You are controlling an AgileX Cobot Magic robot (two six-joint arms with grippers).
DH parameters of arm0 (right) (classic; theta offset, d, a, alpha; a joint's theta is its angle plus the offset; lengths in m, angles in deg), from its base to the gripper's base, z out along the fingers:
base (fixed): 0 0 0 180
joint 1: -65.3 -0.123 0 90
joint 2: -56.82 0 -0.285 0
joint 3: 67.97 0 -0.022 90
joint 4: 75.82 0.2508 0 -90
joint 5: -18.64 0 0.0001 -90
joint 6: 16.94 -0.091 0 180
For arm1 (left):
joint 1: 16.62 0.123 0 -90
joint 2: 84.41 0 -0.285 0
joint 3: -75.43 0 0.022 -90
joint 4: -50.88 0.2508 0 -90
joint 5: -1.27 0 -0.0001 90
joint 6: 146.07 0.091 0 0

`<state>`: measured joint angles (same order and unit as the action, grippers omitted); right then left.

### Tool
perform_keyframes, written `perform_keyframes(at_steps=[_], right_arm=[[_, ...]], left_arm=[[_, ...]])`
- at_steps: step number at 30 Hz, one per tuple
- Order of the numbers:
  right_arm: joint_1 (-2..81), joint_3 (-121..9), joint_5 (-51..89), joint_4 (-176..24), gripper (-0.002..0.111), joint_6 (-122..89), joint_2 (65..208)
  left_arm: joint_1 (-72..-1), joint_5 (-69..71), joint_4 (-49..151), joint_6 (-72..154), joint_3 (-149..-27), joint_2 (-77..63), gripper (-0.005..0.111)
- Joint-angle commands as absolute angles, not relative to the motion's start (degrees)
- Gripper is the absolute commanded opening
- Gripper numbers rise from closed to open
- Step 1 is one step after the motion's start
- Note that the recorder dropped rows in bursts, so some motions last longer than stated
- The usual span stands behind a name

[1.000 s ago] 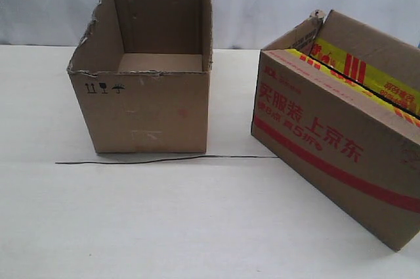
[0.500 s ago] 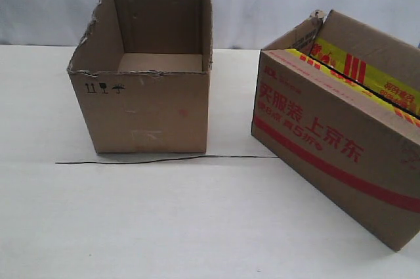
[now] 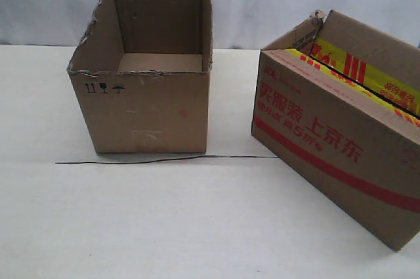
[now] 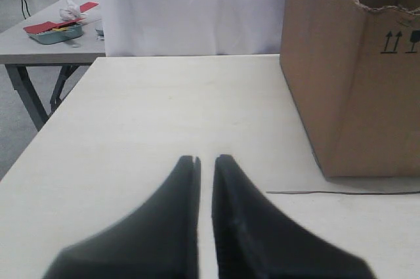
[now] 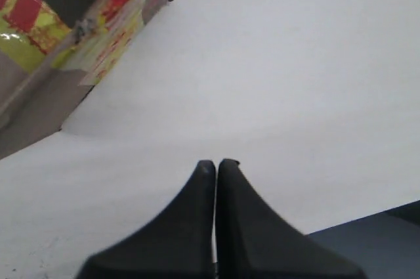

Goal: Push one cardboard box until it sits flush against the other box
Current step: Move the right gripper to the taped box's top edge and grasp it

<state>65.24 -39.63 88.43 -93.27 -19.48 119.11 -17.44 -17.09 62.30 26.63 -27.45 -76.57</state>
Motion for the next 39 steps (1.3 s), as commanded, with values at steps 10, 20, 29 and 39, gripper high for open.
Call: perform_keyframes(at_steps=[10,20,29,39], right_arm=[[74.76,-39.91,81.65,-73.19,0.0,-11.3,125.19],[74.52,-34.47,72.4,-56.26,0.0,-0.28,130.15],[74.52,-31.74,68.04,-41.17,0.0,11.78,132.73],[74.52,-31.74,67.94,-36.77,0.0,15.07,132.73]], left_arm=[[-17.89,-16.42,61.8,26.38,-27.35,-76.62,0.0],[-17.89,-16.42,61.8,26.38,-27.35,-76.62,0.0],[-17.89,-16.42,61.8,26.38,-27.35,-76.62,0.0],[-17.89,-16.42,61.8,26.38,-27.35,-76.62,0.0]])
